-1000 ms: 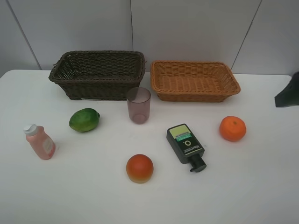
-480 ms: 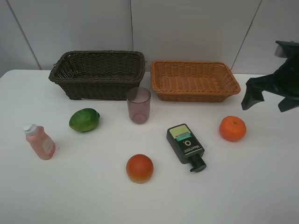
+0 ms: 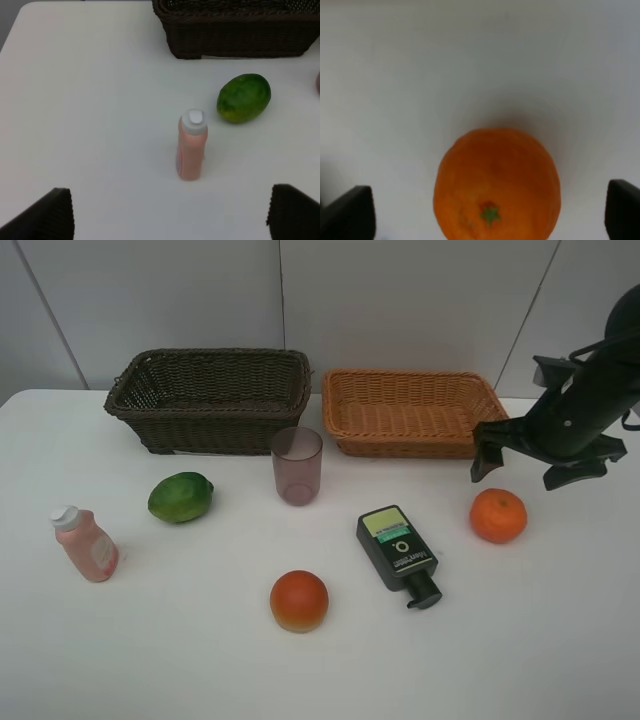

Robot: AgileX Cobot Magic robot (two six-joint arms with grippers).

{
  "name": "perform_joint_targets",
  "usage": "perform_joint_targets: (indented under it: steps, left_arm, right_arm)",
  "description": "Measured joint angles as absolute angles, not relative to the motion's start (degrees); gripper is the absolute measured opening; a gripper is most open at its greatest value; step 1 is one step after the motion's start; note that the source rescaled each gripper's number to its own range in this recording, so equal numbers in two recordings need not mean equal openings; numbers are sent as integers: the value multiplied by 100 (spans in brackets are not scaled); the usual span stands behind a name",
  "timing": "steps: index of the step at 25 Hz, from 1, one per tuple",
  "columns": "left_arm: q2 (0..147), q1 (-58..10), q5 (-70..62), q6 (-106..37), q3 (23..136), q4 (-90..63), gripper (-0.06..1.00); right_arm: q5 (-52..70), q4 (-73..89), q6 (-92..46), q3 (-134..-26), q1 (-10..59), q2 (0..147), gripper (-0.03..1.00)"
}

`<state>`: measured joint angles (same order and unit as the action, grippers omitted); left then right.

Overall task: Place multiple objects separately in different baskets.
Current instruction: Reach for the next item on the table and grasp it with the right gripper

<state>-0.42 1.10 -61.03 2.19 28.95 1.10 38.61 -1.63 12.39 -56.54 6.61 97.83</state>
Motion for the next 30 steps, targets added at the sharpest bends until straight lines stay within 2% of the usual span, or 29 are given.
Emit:
perform_joint_targets:
  steps: [7,28,30]
  left_arm:
    - [-42,110,-6103,219,2895,110,100]
    - [-42,110,-6103,219,2895,115,100]
    - [-42,110,-6103,219,2895,115,100]
  right_arm:
    - [3773,-587,1541,-5654,667,10239,100]
    - [3546,-543,1560,-5654,928,10945,100]
    - [3546,-536,1560,-5654,928,10945,97]
